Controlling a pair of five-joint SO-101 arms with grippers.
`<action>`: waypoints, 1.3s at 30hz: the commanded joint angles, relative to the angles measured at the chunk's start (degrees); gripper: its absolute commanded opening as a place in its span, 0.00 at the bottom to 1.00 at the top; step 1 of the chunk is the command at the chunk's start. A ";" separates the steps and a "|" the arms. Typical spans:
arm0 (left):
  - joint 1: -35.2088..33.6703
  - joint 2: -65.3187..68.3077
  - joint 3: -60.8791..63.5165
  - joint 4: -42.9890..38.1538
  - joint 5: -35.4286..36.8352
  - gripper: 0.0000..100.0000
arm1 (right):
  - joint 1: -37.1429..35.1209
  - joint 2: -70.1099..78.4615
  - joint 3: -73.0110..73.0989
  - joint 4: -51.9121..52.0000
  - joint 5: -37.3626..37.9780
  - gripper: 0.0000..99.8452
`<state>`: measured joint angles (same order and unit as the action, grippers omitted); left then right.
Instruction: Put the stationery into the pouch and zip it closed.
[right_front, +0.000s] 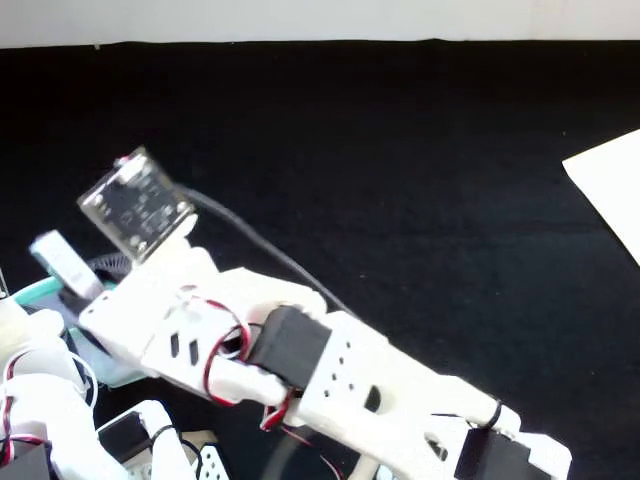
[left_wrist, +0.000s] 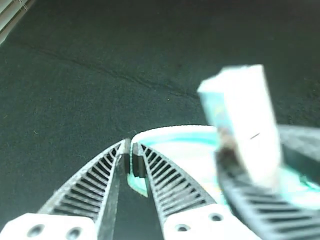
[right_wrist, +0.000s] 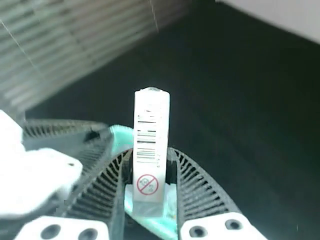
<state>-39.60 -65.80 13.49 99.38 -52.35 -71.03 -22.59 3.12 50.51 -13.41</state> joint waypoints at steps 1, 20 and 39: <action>-0.66 0.04 0.13 0.70 0.44 0.01 | -1.27 -0.31 3.12 -2.07 -0.35 0.01; -0.66 0.04 0.13 0.70 0.44 0.01 | -1.45 -0.40 9.01 -4.62 0.00 0.28; -0.40 0.04 0.13 0.70 0.44 0.01 | 18.51 -10.77 2.51 -4.44 -1.32 0.28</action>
<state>-39.78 -65.80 13.49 99.38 -52.35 -59.08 -30.86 9.98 46.37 -11.30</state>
